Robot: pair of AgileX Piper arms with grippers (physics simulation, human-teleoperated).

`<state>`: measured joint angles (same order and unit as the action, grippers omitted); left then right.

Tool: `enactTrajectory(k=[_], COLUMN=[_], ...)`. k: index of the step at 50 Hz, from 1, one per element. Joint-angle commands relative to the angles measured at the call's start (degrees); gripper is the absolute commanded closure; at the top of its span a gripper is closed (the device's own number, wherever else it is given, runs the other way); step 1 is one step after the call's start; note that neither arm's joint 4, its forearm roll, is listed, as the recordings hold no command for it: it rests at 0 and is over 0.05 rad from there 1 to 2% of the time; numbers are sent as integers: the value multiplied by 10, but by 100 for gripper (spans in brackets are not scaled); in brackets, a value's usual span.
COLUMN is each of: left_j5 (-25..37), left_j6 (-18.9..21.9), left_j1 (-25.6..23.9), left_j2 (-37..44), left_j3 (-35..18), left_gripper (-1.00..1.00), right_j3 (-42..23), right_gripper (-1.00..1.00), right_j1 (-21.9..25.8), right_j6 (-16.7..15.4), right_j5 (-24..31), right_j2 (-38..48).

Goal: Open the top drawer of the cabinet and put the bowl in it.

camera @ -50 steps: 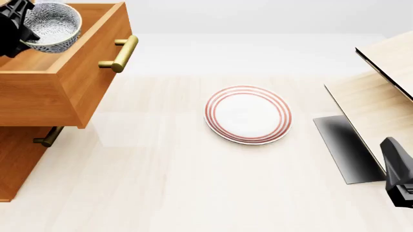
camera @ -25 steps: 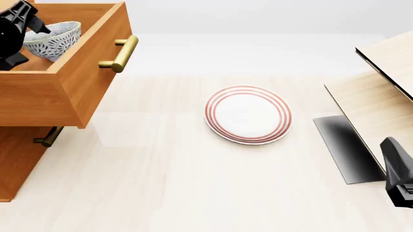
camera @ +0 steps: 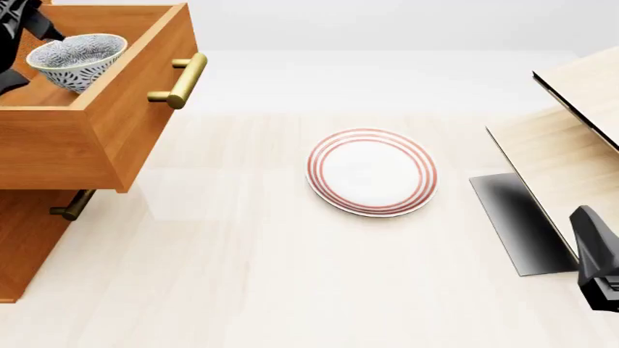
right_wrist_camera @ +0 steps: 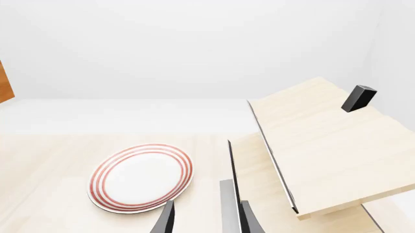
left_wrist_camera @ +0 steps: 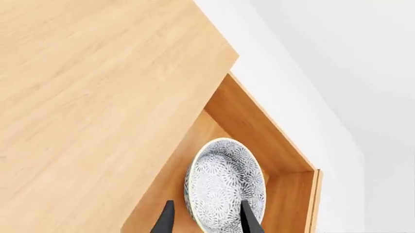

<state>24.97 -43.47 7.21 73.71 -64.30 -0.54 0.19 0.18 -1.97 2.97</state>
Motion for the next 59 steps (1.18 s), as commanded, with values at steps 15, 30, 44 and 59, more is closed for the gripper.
enactTrajectory(k=[15, 30, 44, 59], left_j5=[56, 118, 171, 208], left_j6=[13, 25, 38, 52], left_j1=[-14, -22, -30, -45], left_j2=[-72, -143, -205, -259], left_j3=[6, 6, 5, 18], left_gripper=[-100, -100, -100, -100], right_j3=[1, 1, 1, 1], right_gripper=[-100, -100, -100, -100], right_j1=[0, 0, 0, 0], right_j6=[0, 0, 0, 0], right_j5=[-1, -1, -1, -1], right_j2=[-1, -1, -1, 0])
